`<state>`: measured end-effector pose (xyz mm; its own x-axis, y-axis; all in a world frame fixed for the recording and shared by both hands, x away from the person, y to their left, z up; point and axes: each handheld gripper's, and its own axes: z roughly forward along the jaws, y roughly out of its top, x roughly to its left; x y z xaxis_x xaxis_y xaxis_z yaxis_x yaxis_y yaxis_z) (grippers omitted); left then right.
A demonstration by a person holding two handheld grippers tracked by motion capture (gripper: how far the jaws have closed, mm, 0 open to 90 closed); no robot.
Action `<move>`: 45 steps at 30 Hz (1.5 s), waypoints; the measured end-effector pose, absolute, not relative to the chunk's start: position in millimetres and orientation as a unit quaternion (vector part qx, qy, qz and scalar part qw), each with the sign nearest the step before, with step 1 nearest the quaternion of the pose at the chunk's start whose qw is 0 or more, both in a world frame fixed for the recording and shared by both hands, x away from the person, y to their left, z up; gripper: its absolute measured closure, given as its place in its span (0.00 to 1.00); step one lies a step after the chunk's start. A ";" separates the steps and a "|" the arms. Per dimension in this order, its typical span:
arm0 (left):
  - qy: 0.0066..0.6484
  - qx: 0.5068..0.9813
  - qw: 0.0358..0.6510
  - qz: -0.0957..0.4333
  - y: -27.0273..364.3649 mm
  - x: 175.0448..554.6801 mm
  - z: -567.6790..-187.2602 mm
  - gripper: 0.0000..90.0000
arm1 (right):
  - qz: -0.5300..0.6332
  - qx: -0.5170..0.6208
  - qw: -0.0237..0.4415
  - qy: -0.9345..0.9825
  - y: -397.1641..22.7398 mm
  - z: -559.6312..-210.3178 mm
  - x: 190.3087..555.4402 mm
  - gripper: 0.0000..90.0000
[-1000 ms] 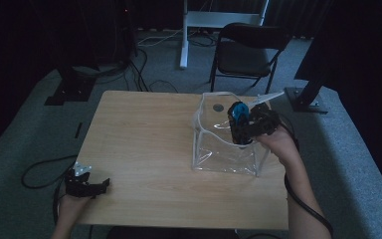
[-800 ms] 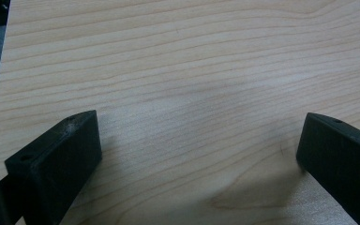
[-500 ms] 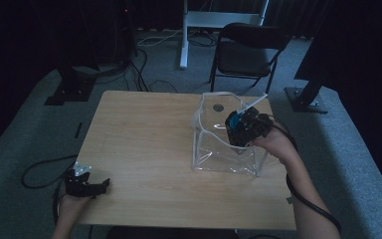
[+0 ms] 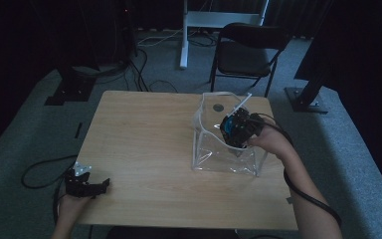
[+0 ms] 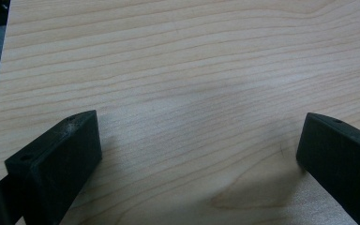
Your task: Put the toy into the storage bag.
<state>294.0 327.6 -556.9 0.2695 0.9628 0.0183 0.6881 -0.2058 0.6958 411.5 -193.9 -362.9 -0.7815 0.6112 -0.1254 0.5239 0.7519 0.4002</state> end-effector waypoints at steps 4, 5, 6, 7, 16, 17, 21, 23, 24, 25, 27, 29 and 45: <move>0.557 0.740 0.294 0.234 327.6 294.0 -556.9 0.01 | 0.162 0.299 0.123 0.933 -189.2 -367.8 413.5 0.29; 0.557 0.740 0.294 0.234 327.6 294.0 -556.9 0.01 | 0.162 0.298 0.121 0.933 -188.6 -368.7 414.2 0.29; 0.557 0.740 0.294 0.234 327.6 294.0 -556.9 0.01 | 0.158 0.298 0.121 0.934 -187.2 -369.7 415.3 0.29; 0.557 0.740 0.294 0.234 327.6 294.0 -556.9 0.01 | 0.153 0.299 0.121 0.934 -186.2 -369.8 415.9 0.29; 0.557 0.740 0.294 0.234 327.6 294.0 -556.9 0.01 | 0.114 0.277 0.109 0.948 -176.0 -377.3 423.5 0.29; 0.557 0.740 0.294 0.233 327.6 294.0 -556.9 0.01 | 0.109 0.271 0.108 0.950 -174.8 -377.9 424.3 0.29; 0.557 0.740 0.294 0.233 327.6 294.0 -556.9 0.01 | 0.094 0.261 0.106 0.955 -170.3 -379.1 426.8 0.29; 0.557 0.741 0.294 0.233 327.7 294.0 -556.9 0.01 | 0.088 0.258 0.104 0.957 -168.0 -380.3 428.6 0.29; 0.557 0.740 0.294 0.234 327.6 294.0 -556.9 0.01 | 0.085 0.257 0.105 0.957 -166.9 -381.0 429.5 0.29; 0.557 0.740 0.294 0.233 327.6 294.0 -556.9 0.01 | 0.082 0.258 0.106 0.957 -166.3 -381.7 430.7 0.29; 0.557 0.740 0.294 0.234 327.6 294.0 -556.9 0.01 | 0.072 0.259 0.110 0.957 -165.6 -383.4 433.3 0.29; 0.557 0.740 0.294 0.233 327.6 294.0 -556.9 0.01 | 0.065 0.263 0.112 0.956 -165.0 -384.3 435.6 0.29; 0.557 0.740 0.294 0.234 327.7 294.0 -556.9 0.01 | 0.012 0.238 0.102 0.966 -152.9 -392.3 443.8 0.29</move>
